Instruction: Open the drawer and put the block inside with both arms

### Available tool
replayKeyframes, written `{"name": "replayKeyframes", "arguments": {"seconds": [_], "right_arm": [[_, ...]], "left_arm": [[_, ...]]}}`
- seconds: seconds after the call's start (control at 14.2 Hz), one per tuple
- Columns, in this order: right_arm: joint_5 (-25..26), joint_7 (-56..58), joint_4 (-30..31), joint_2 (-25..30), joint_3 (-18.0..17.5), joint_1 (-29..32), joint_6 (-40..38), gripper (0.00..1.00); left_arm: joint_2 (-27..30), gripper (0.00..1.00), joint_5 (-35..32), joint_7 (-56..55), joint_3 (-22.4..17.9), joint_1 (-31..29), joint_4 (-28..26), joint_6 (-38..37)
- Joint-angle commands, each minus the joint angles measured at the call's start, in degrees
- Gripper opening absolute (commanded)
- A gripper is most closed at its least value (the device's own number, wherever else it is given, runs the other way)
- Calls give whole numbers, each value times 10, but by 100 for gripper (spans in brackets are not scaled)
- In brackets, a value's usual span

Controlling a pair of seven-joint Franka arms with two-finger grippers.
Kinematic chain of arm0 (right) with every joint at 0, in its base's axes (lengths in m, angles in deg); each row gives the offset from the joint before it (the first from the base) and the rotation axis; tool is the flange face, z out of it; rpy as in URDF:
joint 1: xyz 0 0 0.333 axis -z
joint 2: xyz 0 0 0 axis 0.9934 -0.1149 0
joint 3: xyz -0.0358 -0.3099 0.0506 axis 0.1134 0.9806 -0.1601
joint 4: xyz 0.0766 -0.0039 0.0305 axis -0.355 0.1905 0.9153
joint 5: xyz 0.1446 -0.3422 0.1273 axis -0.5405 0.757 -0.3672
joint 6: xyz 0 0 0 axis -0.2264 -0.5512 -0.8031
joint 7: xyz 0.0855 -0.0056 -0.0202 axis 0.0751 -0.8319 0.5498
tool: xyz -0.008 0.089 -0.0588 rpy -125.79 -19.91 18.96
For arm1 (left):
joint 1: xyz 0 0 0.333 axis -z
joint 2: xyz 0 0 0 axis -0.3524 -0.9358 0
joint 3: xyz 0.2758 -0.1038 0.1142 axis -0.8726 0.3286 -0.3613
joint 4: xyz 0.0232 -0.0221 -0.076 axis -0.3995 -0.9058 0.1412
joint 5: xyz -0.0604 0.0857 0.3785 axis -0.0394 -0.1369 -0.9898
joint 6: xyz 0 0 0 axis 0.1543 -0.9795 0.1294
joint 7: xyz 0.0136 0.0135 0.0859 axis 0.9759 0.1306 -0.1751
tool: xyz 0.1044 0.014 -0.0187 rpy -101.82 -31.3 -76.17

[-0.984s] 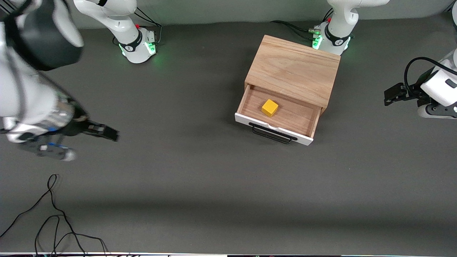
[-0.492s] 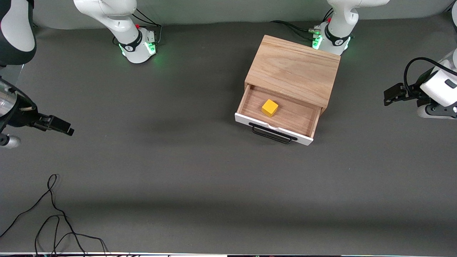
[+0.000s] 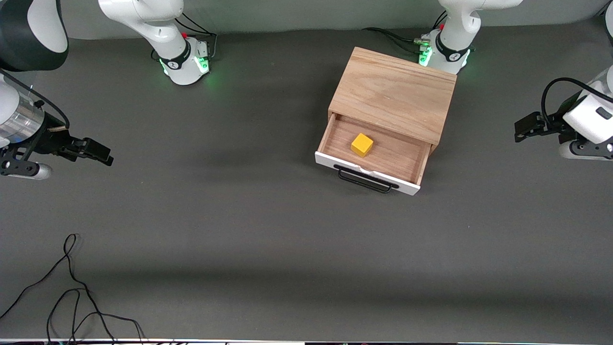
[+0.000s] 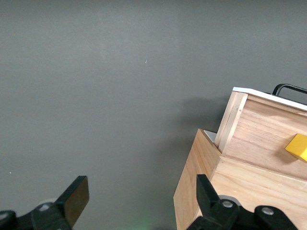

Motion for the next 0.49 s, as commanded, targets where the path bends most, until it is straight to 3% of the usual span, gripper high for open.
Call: {"name": "replayKeyframes", "arguments": {"seconds": [0.0, 0.42], "right_arm": [[9, 29, 19, 18, 14, -8, 16, 100], [9, 65, 17, 13, 13, -8, 2, 100]], "left_arm": [[3, 100, 4, 4, -4, 6, -2, -4], [3, 100, 4, 4, -4, 6, -2, -6]]}}
